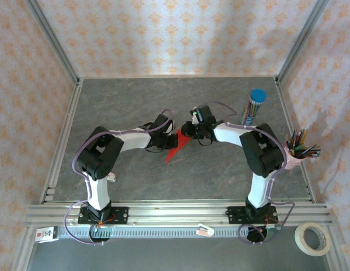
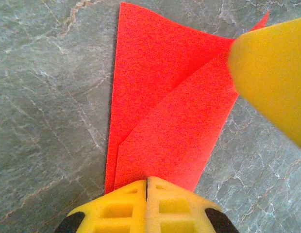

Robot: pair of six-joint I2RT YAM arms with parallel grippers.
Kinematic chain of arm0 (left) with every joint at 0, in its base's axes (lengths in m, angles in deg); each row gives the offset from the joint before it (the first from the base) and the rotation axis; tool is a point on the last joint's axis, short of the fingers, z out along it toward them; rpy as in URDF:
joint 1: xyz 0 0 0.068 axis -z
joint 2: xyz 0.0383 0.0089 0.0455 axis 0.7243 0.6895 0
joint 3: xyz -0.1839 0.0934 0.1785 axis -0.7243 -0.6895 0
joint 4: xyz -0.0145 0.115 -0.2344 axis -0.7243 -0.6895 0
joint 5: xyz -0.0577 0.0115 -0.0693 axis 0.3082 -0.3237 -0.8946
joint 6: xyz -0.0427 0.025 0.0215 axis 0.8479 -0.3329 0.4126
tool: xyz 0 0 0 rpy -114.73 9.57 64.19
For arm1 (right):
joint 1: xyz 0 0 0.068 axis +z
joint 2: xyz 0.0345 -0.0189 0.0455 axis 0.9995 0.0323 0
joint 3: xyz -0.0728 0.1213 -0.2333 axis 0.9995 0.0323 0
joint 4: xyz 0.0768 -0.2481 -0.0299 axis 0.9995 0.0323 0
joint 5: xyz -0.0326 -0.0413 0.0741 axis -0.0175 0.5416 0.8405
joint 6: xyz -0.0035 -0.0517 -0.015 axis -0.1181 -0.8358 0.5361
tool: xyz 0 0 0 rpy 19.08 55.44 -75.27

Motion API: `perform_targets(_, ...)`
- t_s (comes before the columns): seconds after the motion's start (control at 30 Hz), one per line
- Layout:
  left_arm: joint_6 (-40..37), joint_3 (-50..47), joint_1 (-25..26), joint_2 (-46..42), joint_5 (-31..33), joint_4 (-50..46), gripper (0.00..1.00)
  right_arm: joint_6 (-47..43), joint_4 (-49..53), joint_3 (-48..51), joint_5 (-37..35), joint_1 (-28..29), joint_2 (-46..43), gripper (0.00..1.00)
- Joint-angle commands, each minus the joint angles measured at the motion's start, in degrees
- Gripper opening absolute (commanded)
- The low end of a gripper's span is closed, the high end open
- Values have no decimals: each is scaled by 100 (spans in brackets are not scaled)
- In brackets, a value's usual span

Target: Fold a paper plane with a square sheet of paper (pick it up from the middle)

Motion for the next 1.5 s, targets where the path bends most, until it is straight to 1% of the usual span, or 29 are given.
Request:
perform_targets(0.0,49,-37,-28,81,232,-210,0,-76,35,156,-58,88,-117,16)
perform_targets(0.3,49,-50,-28,100,280,-253,0,-32,136,210,92,239,120,11)
perform_targets(0.63,25,-125,-28,87,259,-232,0,29,303,121,-178,239,474,8)
perform_targets(0.73,14,-114,-28,-10,122,-186,0,39,368,136,-275,234,534,8)
perform_targets(0.87,106,-174,-28,-369,-242,151,0,38,382,193,-342,234,570,8)
perform_targets(0.97,131,-244,-28,-410,-394,255,4,42,370,217,-360,226,593,8)
perform_targets(1.1,130,-432,-26,-159,-386,198,3,35,352,215,-393,216,644,7)
perform_targets(1.2,136,-605,-29,-41,-350,179,0,10,355,210,-413,173,671,7)
perform_targets(1.27,133,-713,-30,-11,-285,123,0,-10,352,206,-417,140,690,7)
perform_targets(1.37,109,-868,-22,20,-202,43,0,-62,352,228,-474,45,688,7)
perform_targets(1.47,81,-1006,-28,58,-114,-47,0,-106,259,231,-521,-173,725,7)
